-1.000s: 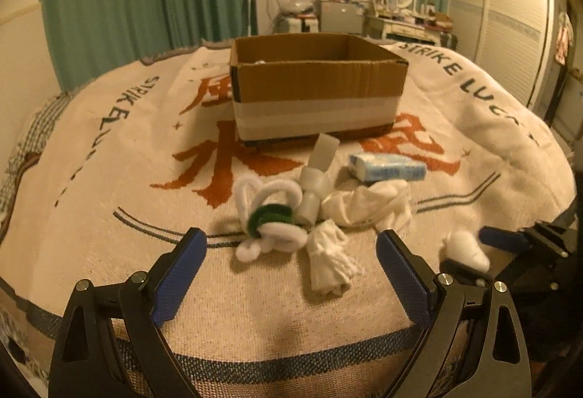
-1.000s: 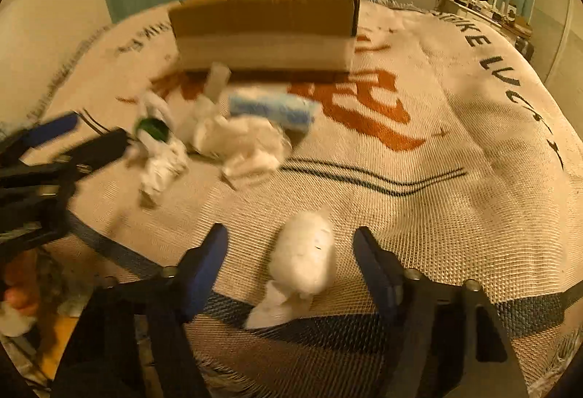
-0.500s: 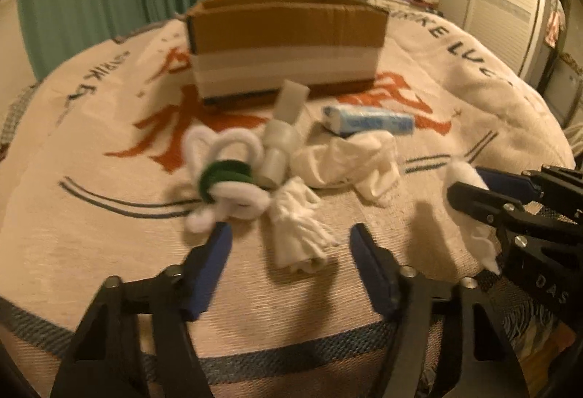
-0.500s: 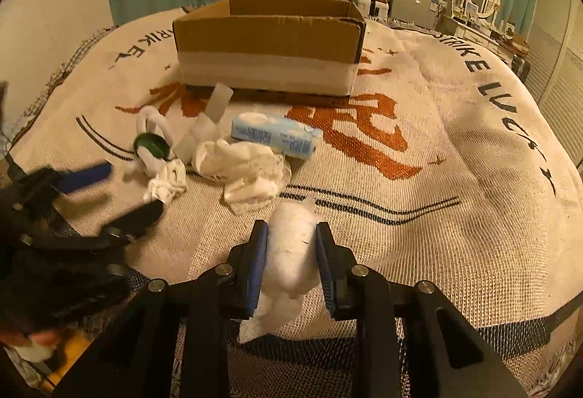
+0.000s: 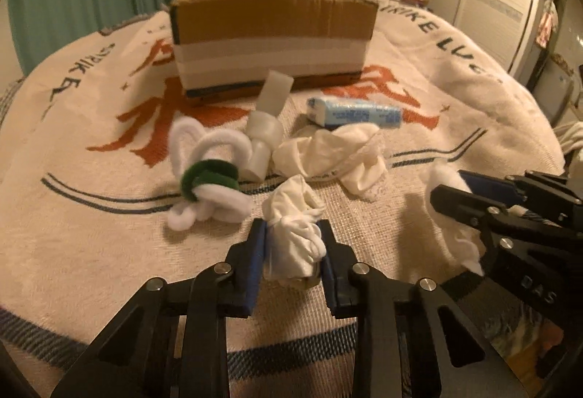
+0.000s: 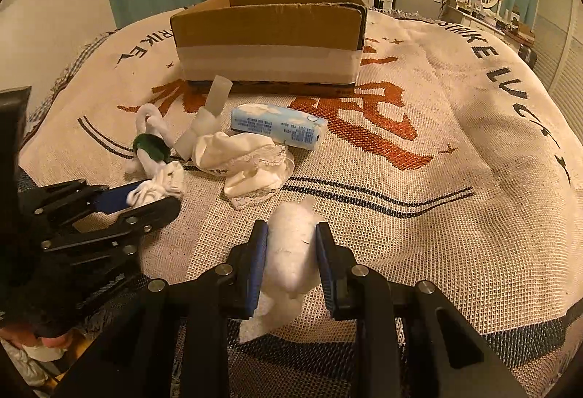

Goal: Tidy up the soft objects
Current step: 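Carry the white cloth and sock into the box and open both tools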

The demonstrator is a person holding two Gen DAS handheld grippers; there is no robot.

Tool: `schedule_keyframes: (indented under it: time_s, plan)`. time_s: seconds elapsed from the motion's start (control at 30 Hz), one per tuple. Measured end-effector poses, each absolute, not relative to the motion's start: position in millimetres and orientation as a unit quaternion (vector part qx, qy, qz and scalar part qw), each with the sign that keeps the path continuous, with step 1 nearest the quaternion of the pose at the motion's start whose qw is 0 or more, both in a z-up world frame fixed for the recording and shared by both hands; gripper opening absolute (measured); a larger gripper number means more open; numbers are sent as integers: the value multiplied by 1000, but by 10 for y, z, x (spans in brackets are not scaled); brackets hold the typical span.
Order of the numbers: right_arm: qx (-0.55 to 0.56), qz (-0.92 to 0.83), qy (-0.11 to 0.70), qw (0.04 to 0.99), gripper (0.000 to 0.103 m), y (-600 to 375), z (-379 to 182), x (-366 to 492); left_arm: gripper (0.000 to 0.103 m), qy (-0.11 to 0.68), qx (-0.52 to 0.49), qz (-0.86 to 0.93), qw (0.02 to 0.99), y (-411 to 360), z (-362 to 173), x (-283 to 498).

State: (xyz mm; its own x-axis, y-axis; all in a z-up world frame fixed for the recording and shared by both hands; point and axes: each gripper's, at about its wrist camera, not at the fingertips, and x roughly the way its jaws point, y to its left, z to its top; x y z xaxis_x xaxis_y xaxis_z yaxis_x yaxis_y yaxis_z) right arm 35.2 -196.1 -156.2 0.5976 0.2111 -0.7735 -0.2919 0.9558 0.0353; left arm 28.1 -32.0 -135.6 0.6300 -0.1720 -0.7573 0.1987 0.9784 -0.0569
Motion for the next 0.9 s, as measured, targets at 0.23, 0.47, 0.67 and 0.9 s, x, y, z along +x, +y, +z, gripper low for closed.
schedule_keyframes:
  time_s: [0.23,0.47,0.67,0.9]
  plan:
    - [-48,144,397,905,26,-1948,-1298,224,27,375,14,-109,920,-271,-923,111]
    - [-50,155,342,925,26,-1927,-758,251,27,319,29,-114,941,-276,-365,181]
    - [-52,171,281,943,26,-1849,-151,528,27,277,38,-100,955,-272,57,530]
    - [-38,186,246,951,26,-1775,298,1082,27,253,37,-85,963,-230,327,1157]
